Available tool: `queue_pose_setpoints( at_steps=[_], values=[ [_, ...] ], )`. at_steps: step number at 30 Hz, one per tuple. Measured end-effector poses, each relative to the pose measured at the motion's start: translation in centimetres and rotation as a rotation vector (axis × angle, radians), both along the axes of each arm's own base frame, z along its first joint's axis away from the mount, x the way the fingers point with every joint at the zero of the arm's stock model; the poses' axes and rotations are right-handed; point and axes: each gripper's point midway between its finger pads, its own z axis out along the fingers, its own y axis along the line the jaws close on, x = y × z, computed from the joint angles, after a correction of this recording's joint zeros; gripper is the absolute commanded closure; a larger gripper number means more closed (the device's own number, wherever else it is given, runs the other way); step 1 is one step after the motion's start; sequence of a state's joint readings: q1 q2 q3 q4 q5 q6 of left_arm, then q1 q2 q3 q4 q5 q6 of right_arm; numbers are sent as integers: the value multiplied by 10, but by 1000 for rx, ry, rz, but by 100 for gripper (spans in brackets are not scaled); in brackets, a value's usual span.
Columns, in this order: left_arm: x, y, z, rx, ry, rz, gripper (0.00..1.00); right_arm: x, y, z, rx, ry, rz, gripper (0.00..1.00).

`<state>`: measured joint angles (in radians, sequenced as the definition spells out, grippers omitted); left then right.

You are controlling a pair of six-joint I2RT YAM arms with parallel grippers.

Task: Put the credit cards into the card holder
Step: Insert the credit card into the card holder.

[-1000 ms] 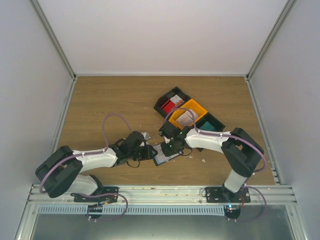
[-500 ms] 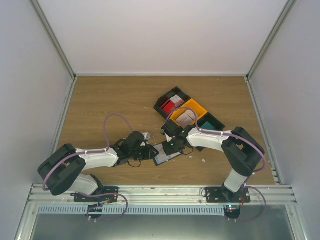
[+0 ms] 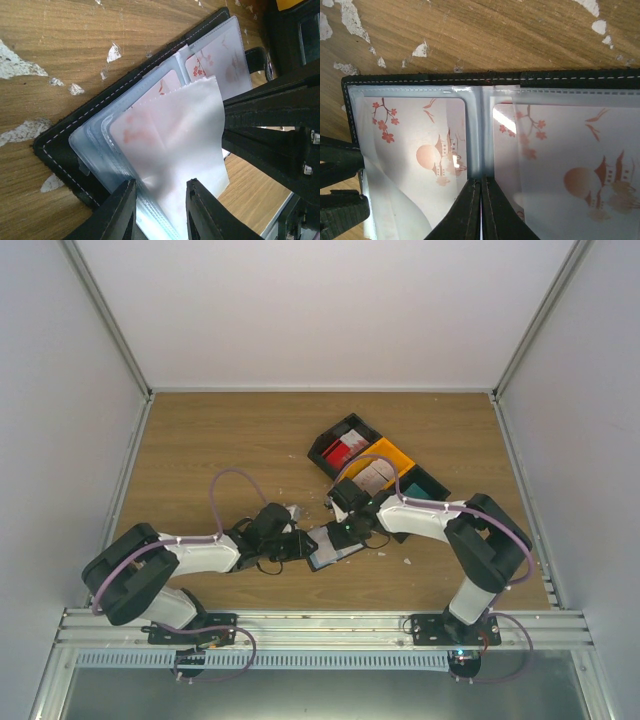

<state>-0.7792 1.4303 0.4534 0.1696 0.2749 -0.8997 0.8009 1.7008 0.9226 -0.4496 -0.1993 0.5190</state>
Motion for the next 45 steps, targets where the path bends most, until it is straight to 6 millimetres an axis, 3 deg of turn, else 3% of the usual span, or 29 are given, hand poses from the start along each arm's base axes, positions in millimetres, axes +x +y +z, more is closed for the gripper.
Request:
queue_pose_setpoints(
  at_steps=[3, 9, 12, 21, 28, 35, 41, 45],
  values=[
    [0, 1, 0, -1, 5, 11, 70, 0, 0, 0, 4, -1, 3, 93],
    [-1, 3, 6, -12, 12, 33, 69, 2, -1, 9, 22, -29, 6, 71],
    [0, 4, 12, -23, 0, 42, 68, 4, -2, 16, 33, -48, 1, 66],
    [1, 6, 16, -22, -6, 60, 68, 4, 1, 26, 61, -60, 13, 66],
    [2, 13, 12, 9, -2, 84, 68, 8, -7, 23, 16, -84, -9, 80],
    [2, 16, 12, 16, -6, 98, 68, 7, -4, 23, 26, -81, 6, 64],
    [2, 16, 12, 13, -5, 96, 66, -5, 6, 20, 69, -36, 68, 66],
    [1, 15, 10, 12, -1, 91, 66, -10, 8, 8, 61, 2, 93, 73]
  ],
)
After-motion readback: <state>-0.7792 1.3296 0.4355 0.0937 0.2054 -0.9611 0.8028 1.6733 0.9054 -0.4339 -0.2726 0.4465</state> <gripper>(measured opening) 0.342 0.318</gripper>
